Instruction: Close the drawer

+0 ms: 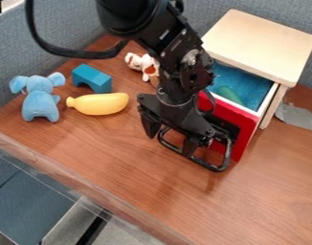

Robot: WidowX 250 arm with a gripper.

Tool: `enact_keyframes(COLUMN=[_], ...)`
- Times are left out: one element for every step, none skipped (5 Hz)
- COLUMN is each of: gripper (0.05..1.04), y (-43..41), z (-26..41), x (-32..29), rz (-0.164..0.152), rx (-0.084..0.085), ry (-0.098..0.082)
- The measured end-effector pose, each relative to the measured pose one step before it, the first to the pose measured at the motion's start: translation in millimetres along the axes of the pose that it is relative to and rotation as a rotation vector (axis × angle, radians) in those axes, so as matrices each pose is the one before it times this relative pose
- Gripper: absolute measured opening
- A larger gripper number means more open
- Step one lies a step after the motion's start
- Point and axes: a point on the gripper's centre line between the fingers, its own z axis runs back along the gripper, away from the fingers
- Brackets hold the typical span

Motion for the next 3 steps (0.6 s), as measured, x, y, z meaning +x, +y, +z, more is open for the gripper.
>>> enact_keyframes(gripper=[0.999, 0.999, 0.999], y=[-2.10, -1.08, -0.12], z=[-4.09, -2.21, 0.66], x=[5.14, 3.87, 3.66], rz=[0.0129, 0.0096, 0.0050], rx=[-0.0044, -0.0020, 0.0016], ry=[-0.0032, -0.0092, -0.0106])
